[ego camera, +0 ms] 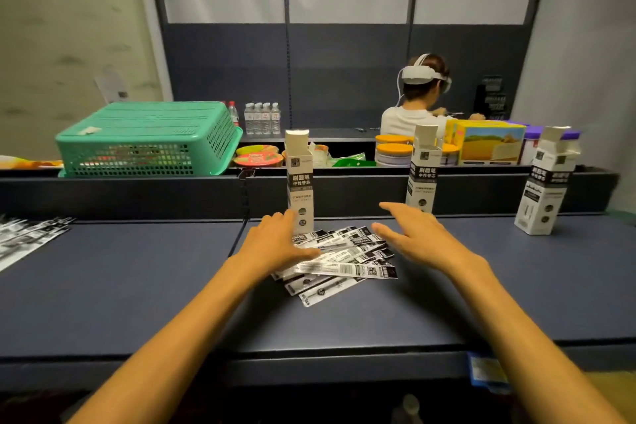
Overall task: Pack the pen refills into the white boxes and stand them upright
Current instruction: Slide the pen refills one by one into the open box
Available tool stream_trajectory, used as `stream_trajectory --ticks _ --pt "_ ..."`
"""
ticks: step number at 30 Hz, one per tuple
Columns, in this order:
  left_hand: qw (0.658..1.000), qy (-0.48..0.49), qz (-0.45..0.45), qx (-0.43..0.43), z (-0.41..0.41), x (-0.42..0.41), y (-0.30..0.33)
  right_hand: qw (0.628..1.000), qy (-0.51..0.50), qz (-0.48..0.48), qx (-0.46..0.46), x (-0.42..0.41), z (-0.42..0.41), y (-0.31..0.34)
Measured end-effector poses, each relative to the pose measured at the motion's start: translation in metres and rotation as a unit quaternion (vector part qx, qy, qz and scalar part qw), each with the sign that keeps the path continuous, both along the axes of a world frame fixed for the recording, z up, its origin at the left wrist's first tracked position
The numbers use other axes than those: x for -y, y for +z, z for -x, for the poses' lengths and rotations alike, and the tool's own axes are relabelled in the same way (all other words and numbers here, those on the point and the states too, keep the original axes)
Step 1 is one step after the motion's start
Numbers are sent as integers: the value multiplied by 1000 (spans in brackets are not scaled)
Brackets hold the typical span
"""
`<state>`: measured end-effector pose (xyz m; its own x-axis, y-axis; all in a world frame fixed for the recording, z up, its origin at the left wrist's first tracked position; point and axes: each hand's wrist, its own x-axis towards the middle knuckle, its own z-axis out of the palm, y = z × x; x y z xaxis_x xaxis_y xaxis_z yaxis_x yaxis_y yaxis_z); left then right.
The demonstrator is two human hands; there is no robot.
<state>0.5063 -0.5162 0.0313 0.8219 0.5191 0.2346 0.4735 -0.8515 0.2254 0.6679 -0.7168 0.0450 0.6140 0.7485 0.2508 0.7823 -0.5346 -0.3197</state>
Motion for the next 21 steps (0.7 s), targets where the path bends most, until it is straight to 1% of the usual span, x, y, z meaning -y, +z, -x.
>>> stream_trajectory --ticks 5,8,9,10,12,15,21 --pt "996 46 -70 38 7 -30 4 1000 14 -1 2 -14 -8 0" --pt "987 68 -131 66 0 -54 9 1000 17 1 6 -26 -11 -1" --pt "985 68 -138 78 -5 -60 10 1000 15 1 7 -29 -11 -1" --pt "985 66 -131 88 -10 -65 11 1000 12 1 10 -32 -11 -1" --pt "990 53 -90 98 -24 -73 11 1000 4 4 13 -37 -12 -2" --pt "992 15 -53 116 -46 -78 7 1000 -12 11 4 -43 -15 -6" --pt "974 -36 -71 212 -70 -72 -4 999 -31 15 -8 -45 -25 -13"
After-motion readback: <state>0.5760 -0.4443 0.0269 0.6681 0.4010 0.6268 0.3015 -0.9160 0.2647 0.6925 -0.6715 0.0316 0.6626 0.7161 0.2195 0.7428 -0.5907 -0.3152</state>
